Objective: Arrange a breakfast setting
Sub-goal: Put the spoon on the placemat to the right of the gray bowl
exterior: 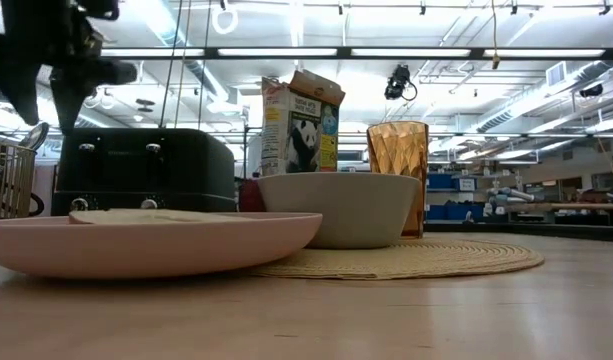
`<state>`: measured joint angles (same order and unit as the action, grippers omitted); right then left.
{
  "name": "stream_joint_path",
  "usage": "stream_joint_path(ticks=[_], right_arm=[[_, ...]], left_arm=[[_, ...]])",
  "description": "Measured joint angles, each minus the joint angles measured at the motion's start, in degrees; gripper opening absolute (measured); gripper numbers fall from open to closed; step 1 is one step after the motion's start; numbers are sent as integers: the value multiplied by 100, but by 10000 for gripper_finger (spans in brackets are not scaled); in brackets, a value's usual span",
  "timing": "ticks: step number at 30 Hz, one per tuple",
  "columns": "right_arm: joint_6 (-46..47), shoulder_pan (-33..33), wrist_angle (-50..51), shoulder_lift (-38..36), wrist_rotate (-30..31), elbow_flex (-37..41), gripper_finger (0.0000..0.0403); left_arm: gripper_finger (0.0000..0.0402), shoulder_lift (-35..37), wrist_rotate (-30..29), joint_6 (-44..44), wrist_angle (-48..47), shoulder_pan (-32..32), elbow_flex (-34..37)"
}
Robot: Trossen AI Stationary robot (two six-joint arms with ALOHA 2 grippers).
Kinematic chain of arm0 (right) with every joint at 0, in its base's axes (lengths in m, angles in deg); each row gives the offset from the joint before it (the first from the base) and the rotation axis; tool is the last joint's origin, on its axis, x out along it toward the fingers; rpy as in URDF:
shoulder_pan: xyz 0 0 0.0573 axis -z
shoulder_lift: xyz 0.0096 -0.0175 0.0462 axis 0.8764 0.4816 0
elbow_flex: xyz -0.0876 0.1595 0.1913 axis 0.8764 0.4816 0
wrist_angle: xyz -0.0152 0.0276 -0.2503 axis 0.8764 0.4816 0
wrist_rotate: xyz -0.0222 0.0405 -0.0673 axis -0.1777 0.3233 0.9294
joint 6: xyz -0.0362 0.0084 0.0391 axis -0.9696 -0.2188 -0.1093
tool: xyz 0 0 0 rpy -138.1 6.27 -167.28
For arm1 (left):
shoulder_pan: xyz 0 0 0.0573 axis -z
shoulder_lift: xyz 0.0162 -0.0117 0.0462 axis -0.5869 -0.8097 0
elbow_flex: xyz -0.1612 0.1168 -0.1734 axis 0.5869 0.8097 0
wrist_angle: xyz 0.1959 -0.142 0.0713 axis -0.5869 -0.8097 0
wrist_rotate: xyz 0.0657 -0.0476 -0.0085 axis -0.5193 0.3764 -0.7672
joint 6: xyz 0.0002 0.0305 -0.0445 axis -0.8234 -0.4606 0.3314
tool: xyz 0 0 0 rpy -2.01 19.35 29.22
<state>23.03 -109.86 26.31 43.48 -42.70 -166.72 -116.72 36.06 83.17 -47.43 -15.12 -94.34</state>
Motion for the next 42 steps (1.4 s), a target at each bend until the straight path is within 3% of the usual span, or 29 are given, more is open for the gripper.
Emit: stream_joint_path(ticks=[9, 20, 34, 42], right_arm=[[-234, 174, 13, 0, -166, 0, 236], [-239, 272, 11, 0, -315, 0, 236], [-237, 272, 8, 0, -318, 0, 236], [-219, 272, 8, 0, -336, 0, 236]], left_arm=[[162, 0, -50, 836, -6, -194, 532], [147, 0, -70, 732, -4, -442, 549], [59, 0, 123, 632, 77, -433, 532], [41, 34, 340, 308, 60, -409, 504]])
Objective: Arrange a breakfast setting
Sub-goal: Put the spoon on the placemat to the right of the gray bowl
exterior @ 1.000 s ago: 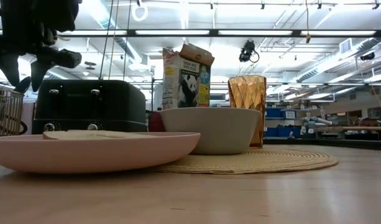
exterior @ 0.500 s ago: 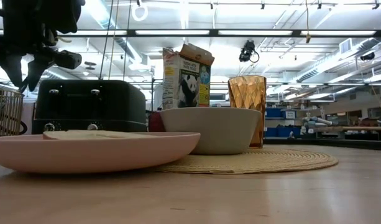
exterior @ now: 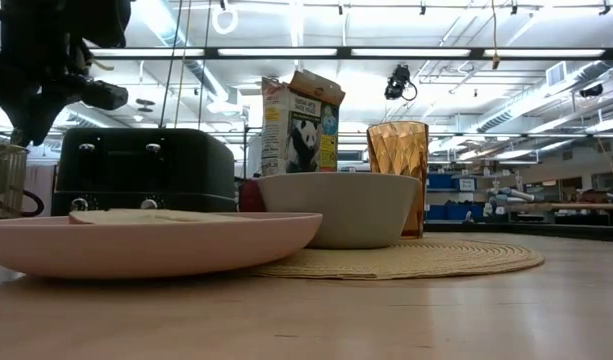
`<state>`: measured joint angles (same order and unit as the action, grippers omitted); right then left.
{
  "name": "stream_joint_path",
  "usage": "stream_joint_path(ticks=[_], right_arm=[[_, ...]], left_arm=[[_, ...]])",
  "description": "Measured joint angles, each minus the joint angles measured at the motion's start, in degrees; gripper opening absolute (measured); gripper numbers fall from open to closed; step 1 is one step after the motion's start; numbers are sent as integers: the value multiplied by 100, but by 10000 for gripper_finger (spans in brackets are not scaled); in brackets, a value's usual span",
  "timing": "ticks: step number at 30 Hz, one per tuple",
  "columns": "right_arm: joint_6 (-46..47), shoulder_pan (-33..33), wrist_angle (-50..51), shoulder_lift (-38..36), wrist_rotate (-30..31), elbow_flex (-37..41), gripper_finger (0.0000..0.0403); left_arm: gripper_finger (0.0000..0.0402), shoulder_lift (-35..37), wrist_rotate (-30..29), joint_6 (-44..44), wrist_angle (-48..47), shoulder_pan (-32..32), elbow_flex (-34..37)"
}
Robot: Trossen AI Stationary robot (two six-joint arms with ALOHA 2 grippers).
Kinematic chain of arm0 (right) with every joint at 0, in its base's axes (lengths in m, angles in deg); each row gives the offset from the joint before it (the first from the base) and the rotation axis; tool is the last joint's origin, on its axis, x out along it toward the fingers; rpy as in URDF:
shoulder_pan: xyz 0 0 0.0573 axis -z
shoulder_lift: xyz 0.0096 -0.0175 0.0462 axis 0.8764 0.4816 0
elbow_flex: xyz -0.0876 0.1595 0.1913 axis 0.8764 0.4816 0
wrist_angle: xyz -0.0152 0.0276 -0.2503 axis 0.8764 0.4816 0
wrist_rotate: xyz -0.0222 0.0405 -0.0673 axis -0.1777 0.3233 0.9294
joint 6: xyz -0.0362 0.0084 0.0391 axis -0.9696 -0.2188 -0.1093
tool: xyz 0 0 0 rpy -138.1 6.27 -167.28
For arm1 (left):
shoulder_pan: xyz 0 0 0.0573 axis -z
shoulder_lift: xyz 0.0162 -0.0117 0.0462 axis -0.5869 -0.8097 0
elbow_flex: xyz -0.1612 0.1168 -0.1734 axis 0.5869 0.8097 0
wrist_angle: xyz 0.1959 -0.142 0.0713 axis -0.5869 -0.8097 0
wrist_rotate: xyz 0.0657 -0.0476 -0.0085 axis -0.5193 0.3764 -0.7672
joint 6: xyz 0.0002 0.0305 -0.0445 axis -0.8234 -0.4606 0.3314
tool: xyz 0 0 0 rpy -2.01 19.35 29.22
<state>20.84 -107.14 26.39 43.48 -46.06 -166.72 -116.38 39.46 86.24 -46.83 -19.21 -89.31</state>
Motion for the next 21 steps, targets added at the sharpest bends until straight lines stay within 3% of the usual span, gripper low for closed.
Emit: stream_joint_path(ticks=[10, 14, 21], right_arm=[[-15, -1, 2, 0, -131, 0, 236], [-61, -11, 2, 0, -89, 0, 236], [-510, -9, -575, 0, 372, 0, 236]], left_arm=[[39, -2, -330, -780, -64, 0, -806], [39, -2, -345, -1473, -66, 0, -1259], [39, -2, -897, -3345, -63, -55, -2879]])
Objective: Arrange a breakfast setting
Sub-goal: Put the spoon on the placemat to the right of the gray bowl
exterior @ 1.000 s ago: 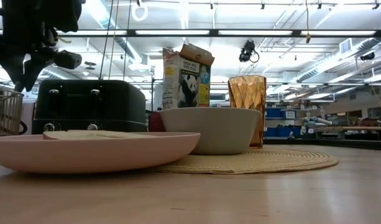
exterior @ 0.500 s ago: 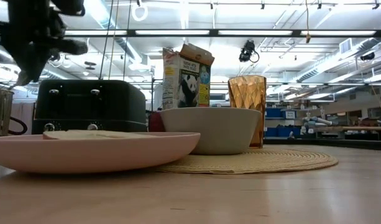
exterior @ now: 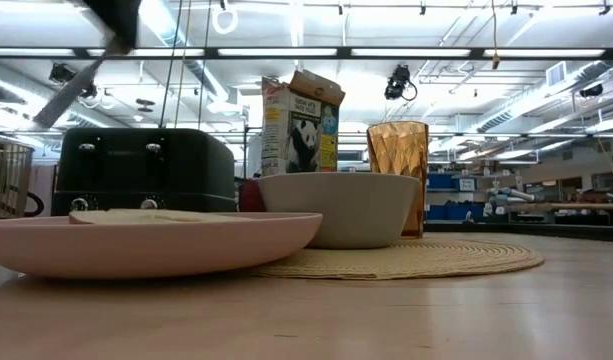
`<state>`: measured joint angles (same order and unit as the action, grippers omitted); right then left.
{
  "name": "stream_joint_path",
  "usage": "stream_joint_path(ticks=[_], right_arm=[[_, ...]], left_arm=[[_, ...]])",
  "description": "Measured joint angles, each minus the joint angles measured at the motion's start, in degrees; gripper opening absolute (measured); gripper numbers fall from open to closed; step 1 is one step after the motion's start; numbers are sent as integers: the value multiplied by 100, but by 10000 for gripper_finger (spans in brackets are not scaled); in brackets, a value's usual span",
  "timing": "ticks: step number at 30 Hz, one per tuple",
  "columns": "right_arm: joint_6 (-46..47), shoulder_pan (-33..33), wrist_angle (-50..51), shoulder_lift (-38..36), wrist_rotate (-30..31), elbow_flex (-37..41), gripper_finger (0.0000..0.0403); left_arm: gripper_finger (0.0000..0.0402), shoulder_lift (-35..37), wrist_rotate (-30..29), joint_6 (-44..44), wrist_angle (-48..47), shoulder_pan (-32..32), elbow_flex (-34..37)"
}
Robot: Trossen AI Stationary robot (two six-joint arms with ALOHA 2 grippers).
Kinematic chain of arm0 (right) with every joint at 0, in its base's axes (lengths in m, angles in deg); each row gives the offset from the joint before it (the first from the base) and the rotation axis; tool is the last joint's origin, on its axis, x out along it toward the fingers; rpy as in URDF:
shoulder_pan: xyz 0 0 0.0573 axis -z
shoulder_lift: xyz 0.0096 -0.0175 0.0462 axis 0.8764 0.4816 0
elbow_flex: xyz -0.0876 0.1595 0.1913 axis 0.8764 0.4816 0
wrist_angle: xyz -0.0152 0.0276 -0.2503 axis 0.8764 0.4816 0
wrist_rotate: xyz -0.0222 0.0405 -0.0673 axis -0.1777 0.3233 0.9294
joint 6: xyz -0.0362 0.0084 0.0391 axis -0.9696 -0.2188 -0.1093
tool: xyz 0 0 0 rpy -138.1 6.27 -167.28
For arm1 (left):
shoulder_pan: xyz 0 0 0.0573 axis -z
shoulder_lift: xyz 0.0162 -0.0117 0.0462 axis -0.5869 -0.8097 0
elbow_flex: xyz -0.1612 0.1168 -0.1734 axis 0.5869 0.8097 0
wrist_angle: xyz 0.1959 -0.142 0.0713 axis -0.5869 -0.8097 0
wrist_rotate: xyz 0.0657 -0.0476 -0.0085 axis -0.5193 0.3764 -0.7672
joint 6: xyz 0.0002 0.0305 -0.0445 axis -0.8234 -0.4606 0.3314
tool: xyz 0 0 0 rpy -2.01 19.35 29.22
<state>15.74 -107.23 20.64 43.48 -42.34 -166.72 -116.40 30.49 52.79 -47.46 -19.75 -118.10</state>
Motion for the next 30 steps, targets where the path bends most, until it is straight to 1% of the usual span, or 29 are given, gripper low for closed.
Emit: stream_joint_path(ticks=[3, 5, 7, 9, 12, 14, 16, 18, 20, 22, 25, 26, 28, 30], right_arm=[[-418, 28, -569, 0, 289, 0, 236], [-770, 66, -989, 0, 335, 0, 236], [-1145, 135, -1488, 1, 280, 0, 236], [-1532, 226, -2056, 0, 170, 0, 237], [-2192, 422, -2922, 0, -161, 0, 247], [-2545, 592, -3409, -11, -506, 0, 261], [-2779, 803, -3849, -48, -1040, 0, 281], [-2833, 1031, -4143, -109, -1651, 0, 303], [-2793, 1217, -4326, -199, -2101, 0, 322], [-2686, 1366, -4389, -303, -2347, 0, 333], [-2539, 1556, -4404, -447, -2518, -6, 334], [-2452, 1661, -4406, -458, -2669, -13, 331], [-2139, 1858, -4379, -383, -3194, -15, 323], [-1796, 2029, -4303, -222, -3864, -7, 316]], left_arm=[[39, 1, -353, -837, 94, 23, -903], [38, 4, -653, -1479, 542, 106, -1361], [38, 0, -916, -2240, 1188, 203, -1738], [34, 3, -1053, -3126, 1949, 309, -2011], [28, 3, -1000, -4779, 3477, 464, -2125], [27, -8, -643, -5965, 4580, 586, -2118], [26, -77, 20, -6987, 5584, 716, -2120], [25, -201, 713, -7822, 6381, 846, -2125], [25, -349, 1292, -8289, 6923, 990, -2116], [25, -490, 1720, -8576, 7247, 1071, -2116], [24, -737, 2076, -8835, 7554, 1170, -2116], [24, -851, 2197, -8972, 7719, 1172, -2116], [24, -1100, 2521, -9332, 8025, 1167, -2116], [24, -1310, 2792, -9651, 8244, 1155, -2114]])
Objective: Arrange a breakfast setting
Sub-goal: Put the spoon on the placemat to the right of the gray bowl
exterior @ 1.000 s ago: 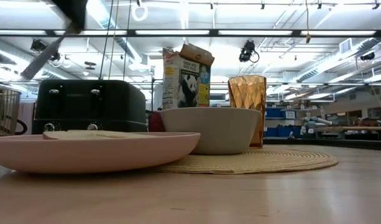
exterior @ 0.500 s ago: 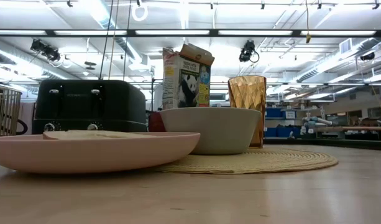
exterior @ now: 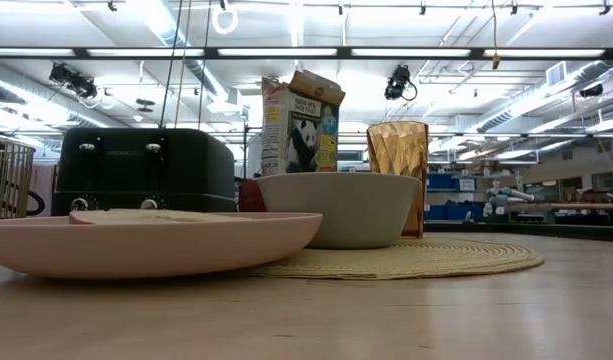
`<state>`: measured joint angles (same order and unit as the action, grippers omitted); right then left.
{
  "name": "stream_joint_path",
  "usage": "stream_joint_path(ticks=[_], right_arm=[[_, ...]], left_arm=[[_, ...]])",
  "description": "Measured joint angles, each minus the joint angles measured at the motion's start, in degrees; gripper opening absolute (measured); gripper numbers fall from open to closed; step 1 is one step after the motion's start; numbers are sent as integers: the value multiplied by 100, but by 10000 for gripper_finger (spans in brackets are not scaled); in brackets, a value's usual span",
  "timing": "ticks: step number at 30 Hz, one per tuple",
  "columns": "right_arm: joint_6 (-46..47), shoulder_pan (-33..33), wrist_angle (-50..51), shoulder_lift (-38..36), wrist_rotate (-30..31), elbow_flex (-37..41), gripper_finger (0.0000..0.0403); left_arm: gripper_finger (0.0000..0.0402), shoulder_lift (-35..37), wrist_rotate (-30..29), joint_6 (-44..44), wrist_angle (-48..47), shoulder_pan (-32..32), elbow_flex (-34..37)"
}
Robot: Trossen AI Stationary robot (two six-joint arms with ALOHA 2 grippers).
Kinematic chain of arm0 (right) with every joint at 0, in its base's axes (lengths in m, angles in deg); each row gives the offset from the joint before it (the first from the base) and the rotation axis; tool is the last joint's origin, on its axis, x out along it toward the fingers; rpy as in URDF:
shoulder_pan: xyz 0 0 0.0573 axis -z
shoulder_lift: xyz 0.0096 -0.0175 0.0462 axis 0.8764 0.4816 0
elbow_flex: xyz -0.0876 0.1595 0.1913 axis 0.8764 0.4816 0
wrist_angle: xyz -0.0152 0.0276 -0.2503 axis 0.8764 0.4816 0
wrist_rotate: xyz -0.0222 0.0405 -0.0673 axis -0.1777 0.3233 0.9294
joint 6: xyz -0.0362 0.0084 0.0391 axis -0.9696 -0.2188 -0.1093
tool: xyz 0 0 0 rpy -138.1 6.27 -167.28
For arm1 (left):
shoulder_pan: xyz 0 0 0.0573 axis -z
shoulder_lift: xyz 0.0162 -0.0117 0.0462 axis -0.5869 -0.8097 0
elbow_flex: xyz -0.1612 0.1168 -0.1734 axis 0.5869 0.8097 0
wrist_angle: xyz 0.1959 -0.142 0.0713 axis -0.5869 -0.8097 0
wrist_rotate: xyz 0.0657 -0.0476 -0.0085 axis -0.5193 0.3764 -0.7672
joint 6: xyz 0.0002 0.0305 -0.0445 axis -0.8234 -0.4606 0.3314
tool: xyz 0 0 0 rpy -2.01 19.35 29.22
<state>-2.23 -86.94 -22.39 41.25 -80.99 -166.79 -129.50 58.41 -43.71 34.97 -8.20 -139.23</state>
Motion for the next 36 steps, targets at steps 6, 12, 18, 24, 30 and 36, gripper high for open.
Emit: stream_joint_path(ticks=[6, 12, 18, 24, 30, 36], right_arm=[[384, 153, 193, 9, -824, -8, 301], [467, 155, 400, 48, -1103, 9, 287], [473, 155, 570, 131, -939, 9, 263], [548, 151, 558, 170, -946, 9, 238], [667, 151, 559, 209, -948, 9, 204], [757, 151, 550, 222, -943, 7, 158]], left_arm=[[24, -203, 324, 77, 53, -93, 0], [23, -209, 344, 114, 84, -260, 0], [24, -209, 619, 93, 235, -394, 0], [24, -209, 765, 68, 223, -416, 0], [25, -209, 829, 39, 216, -416, 0], [26, -209, 829, 31, 138, -416, 0]])
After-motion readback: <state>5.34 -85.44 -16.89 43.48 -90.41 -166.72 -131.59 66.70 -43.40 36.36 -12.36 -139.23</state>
